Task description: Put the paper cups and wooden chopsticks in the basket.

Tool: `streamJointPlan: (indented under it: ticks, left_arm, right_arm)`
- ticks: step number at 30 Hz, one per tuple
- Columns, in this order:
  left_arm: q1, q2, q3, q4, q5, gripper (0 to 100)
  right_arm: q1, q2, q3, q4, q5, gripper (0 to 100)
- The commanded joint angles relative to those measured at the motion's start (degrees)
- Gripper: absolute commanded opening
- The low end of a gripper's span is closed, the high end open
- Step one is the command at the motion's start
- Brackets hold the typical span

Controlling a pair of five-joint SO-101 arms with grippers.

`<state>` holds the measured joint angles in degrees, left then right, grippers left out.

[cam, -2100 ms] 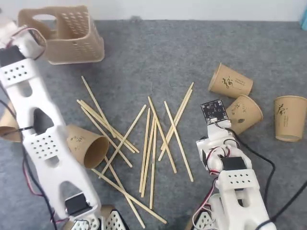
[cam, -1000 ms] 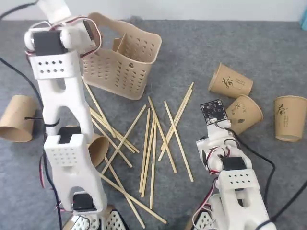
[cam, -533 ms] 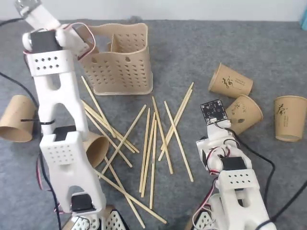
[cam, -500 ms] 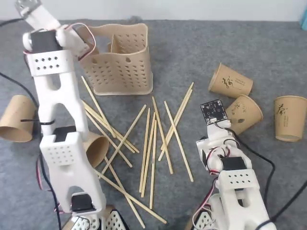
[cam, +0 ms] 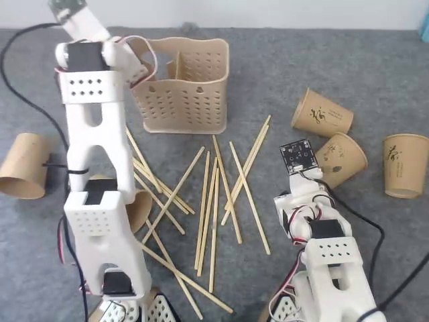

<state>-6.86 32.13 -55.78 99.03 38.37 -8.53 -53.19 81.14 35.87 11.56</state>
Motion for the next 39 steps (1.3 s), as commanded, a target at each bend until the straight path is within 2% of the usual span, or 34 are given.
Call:
streamJointPlan:
  ticks: [1,7,15,17,21,23,33,39]
  left_arm:
    - [5.9,-1.1,0.7,1.5,1.2,1]
    - [8.7,-1.1,3.4,1.5,3.4,1]
    - [6.9,-1.7,1.4,1.6,3.3,2]
    - [6.5,-3.0,1.1,1.6,3.3,7]
    - [6.7,-7.0,1.1,1.6,3.3,25]
    - [6.7,-9.7,1.1,1.6,3.2,29]
    - [2.6,-25.4,1.8,1.7,-6.4,29]
    - [0.5,-42.0,14.2,1.6,-10.2,29]
  right_arm:
    - [-0.1,-1.6,-0.4,-1.2,0.8,11.5]
    - [0.0,-1.6,-0.4,-1.2,0.8,11.5]
    - [0.0,-1.7,-0.4,-1.1,0.8,11.5]
    - [0.0,-1.7,-0.4,-1.1,0.8,11.5]
    - [0.0,-1.6,-0.3,-1.1,0.8,11.5]
    - [0.0,-1.6,-0.3,-1.1,0.8,11.5]
    - [0.0,-1.5,-0.3,-1.1,0.8,11.5]
    - [0.0,-1.5,-0.3,-1.1,0.7,11.5]
